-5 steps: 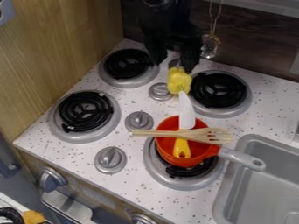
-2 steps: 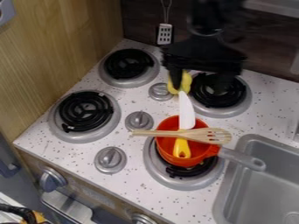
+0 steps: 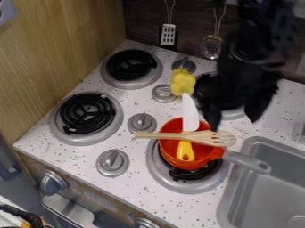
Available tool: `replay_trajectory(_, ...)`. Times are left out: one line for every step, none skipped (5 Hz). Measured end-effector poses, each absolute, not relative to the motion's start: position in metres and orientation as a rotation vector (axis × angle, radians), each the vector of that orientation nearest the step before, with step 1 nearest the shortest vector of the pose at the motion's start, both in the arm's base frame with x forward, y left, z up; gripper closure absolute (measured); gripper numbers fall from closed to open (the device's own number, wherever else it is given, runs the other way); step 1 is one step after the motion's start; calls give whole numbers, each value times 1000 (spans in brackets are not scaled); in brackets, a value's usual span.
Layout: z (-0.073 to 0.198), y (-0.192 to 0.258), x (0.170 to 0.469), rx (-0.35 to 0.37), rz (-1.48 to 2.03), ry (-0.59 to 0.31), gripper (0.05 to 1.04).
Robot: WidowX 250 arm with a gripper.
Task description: Moved utensil from bottom right burner to the upper right burner
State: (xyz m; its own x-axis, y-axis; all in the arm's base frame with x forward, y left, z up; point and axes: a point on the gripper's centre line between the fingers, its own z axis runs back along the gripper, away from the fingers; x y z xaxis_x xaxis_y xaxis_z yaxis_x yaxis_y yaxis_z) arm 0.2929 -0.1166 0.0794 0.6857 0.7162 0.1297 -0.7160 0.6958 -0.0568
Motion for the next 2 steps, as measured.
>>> replay_trajectory(61, -132, 287, 27, 998, -121, 82)
replay_trajectory(41, -142, 286, 59, 1182, -107, 82)
